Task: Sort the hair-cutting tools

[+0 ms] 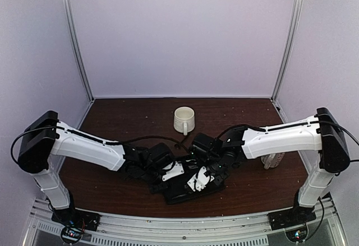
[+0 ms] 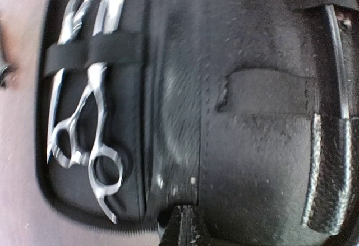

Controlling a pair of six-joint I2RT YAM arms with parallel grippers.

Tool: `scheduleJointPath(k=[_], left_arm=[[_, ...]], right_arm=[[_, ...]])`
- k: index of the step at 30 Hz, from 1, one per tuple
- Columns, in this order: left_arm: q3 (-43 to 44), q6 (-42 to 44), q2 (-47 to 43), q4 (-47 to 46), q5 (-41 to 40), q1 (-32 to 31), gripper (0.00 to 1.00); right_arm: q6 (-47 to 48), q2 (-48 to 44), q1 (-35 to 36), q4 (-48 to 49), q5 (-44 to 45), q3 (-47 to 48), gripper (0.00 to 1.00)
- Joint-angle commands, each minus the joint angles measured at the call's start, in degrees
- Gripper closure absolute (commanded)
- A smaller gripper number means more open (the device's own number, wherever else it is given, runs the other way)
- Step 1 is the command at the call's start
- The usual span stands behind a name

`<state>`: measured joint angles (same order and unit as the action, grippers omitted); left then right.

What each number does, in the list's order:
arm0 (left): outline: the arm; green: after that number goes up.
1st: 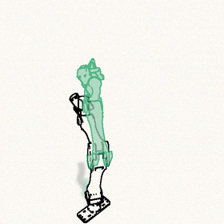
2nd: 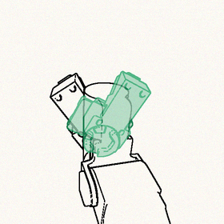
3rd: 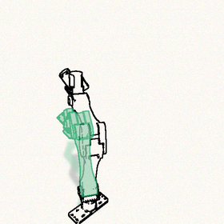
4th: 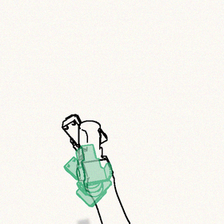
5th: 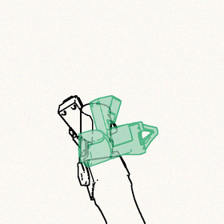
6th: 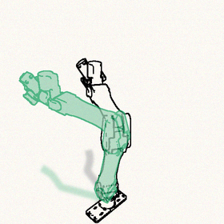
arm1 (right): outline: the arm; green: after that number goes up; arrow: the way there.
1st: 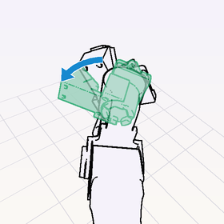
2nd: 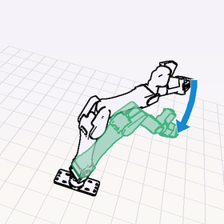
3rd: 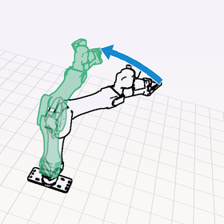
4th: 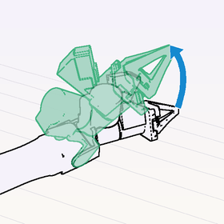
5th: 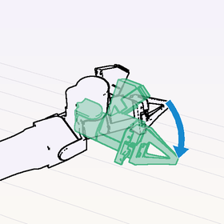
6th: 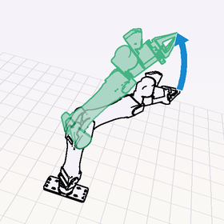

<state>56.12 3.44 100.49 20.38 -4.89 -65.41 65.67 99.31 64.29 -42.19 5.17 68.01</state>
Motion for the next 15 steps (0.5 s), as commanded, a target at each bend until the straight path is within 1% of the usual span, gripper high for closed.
scheduleJointPath(k=[1, 3, 6, 8, 11, 15], left_arm=[[-3.89, -1.05, -8.4, -3.17, -6.56, -0.15, 0.96], [-4.21, -1.07, -11.78, -4.32, -8.09, -0.16, 0.9], [-3.94, -1.26, -15.85, -4.73, -10.34, -0.25, 0.77], [-3.83, -2.25, -17.67, -4.54, -12.03, -0.2, 0.71], [-4.81, -5.97, -18.8, -1.86, -15.12, 0.19, 0.66], [-7.57, -14.34, -19.3, 2.24, -13.59, 1.67, 0.64]], right_arm=[[-5.64, -3.24, -1.94, 1.48, -3.01, 0.36, 0.76], [-7.02, -3.64, -2.55, 1.16, -4.37, 0.63, 0.76], [-9.09, -4.09, -3.59, 0.96, -6.16, 0.87, 0.76], [-11.0, -4.28, -4.65, 0.64, -8.01, 1.33, 0.76], [-14.09, -4.72, -6.01, -0.02, -10.97, 1.94, 0.76], [-18.5, -5.61, -6.57, 1.52, -12.09, 1.77, 0.76]])
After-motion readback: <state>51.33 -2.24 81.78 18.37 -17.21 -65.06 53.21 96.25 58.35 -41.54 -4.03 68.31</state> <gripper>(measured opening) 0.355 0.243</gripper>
